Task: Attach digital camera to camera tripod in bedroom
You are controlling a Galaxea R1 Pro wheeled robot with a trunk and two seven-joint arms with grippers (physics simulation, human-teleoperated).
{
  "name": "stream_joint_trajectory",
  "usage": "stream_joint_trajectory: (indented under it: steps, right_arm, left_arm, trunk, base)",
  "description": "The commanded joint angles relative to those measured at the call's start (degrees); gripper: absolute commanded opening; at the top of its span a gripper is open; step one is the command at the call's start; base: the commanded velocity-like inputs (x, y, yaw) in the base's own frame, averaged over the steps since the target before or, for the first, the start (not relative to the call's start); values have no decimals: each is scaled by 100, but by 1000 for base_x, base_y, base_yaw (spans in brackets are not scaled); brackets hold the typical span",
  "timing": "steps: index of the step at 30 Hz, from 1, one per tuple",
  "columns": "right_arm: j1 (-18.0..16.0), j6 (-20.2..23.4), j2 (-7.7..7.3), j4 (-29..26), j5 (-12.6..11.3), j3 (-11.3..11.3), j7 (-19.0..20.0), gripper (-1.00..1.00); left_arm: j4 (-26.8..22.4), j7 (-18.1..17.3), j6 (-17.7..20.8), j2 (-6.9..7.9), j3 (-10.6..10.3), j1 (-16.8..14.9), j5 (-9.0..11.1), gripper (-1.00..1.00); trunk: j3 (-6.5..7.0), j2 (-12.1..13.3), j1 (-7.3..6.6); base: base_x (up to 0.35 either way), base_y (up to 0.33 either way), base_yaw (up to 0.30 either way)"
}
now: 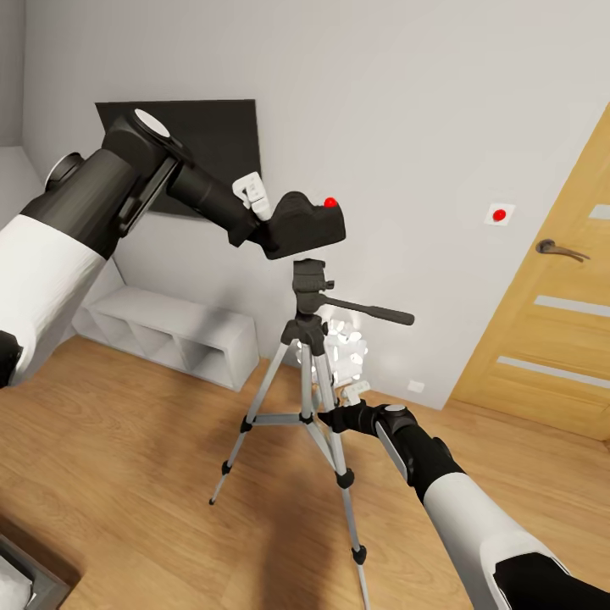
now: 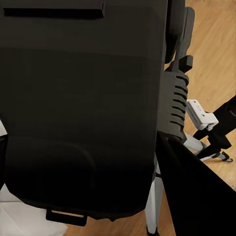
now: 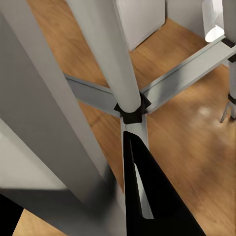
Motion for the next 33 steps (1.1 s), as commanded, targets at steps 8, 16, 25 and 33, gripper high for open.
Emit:
stream_joint_trajectory:
  steps: [8, 16, 25, 33]
  right_arm:
    - [-3, 41, -1, 17, 416, 3, 7, -100]
    - [-3, 48, -1, 17, 417, 3, 7, -100]
    - [-3, 45, -1, 17, 417, 3, 7, -100]
    - [-3, 45, -1, 17, 417, 3, 7, -100]
  left_arm:
    - [11, -25, 50, -50, -21, -8, -13, -100]
    - [118, -23, 43, -191, -39, -8, -11, -100]
    - [131, -48, 28, -215, -34, -8, -18, -100]
    - [129, -78, 33, -198, -44, -8, -63, -100]
  trunk:
    - [-13, -10, 4]
    - [-13, -10, 4]
    - [-13, -10, 4]
    - [-13, -10, 4]
  base:
    - [0, 0, 0]
    - [0, 0, 0]
    - [0, 0, 0]
    - [0, 0, 0]
